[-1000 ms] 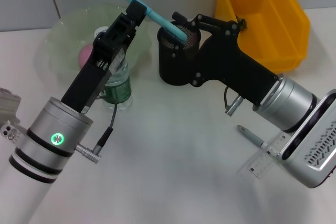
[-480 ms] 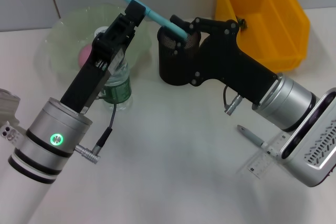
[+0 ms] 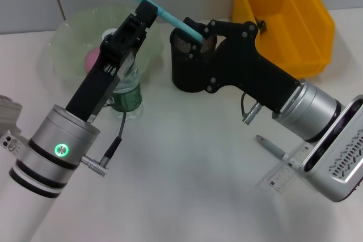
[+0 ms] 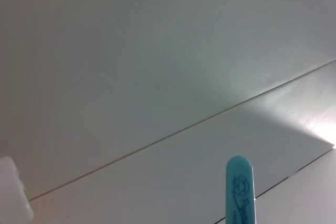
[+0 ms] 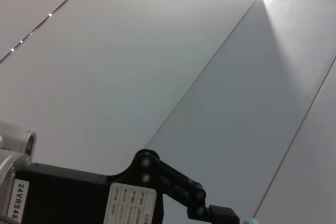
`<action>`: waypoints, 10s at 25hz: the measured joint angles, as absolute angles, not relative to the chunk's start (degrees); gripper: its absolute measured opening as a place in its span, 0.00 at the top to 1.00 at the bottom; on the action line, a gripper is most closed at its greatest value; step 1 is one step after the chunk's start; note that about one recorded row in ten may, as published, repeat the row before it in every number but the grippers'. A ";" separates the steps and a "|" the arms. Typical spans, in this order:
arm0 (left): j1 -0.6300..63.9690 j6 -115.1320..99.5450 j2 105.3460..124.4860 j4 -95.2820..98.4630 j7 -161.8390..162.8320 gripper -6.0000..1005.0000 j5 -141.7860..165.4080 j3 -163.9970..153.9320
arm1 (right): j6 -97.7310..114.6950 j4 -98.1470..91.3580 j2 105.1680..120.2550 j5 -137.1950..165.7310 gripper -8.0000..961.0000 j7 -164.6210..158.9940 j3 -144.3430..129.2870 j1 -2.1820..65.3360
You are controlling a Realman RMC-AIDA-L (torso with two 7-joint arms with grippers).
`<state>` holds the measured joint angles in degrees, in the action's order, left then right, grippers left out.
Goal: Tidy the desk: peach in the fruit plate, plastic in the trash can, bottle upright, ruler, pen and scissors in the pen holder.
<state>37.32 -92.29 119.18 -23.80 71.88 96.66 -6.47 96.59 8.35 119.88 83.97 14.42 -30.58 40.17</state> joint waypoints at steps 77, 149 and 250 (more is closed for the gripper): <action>35.40 -99.91 118.22 20.32 61.44 0.38 123.53 -12.78 | 86.95 -43.72 108.06 153.51 0.90 -132.89 -47.90 70.72; 34.63 -95.45 118.21 21.42 58.54 0.19 122.00 -18.02 | 88.21 -61.06 114.40 137.41 0.25 -134.72 -52.24 53.78; 31.16 -84.59 118.74 18.15 57.53 0.19 117.84 -29.37 | 103.56 -68.93 119.07 151.43 0.29 -70.61 -80.80 41.49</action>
